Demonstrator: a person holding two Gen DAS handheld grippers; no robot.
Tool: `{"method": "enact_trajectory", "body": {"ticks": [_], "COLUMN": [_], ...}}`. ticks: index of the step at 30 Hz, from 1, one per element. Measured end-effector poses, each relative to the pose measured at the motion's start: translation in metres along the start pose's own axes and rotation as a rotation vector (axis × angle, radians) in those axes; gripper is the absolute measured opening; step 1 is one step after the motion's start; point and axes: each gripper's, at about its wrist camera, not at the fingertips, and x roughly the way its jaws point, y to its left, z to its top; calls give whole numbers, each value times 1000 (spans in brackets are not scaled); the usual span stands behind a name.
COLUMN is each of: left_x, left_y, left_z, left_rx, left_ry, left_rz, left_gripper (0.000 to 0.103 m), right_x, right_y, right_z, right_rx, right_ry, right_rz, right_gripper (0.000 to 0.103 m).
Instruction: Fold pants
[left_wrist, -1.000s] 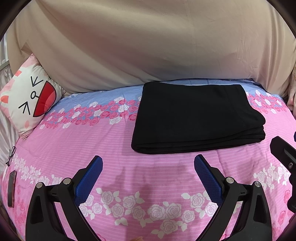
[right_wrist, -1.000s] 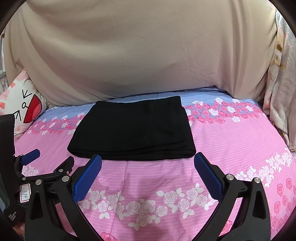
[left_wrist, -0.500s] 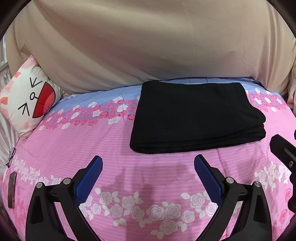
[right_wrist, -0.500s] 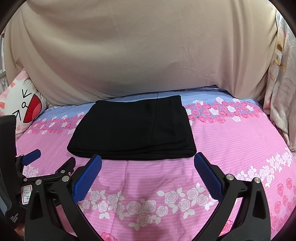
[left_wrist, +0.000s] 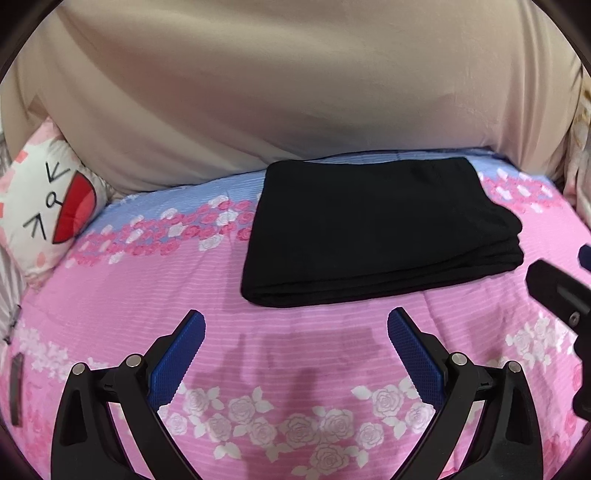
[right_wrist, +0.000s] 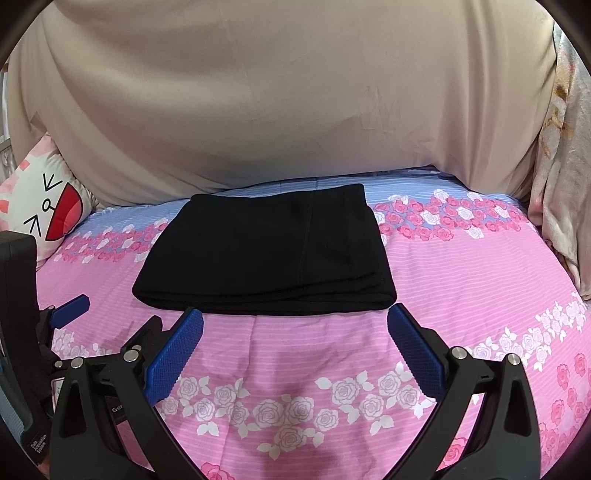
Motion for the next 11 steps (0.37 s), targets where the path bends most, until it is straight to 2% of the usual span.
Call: {"method": "enact_trajectory", "body": {"ticks": [2, 5, 7, 11], "left_x": [2, 4, 4, -7], "left_y": [0, 5, 7, 7], "left_z": [-1, 0, 0, -4], "left_rx": [3, -18, -14, -9], "left_ry": [3, 12, 46, 27], "left_rz": [-1, 58, 25, 7], "left_gripper": [98, 98, 98, 98], "right_x": [1, 1, 0, -4], "right_y": [0, -1, -2, -3], "right_z": [-1, -2, -4, -6], "right_rx": [1, 2, 3, 9], "right_ry": [3, 8, 9, 9], "right_rz": [0, -1, -2, -2], "right_gripper": [98, 98, 98, 98]}}
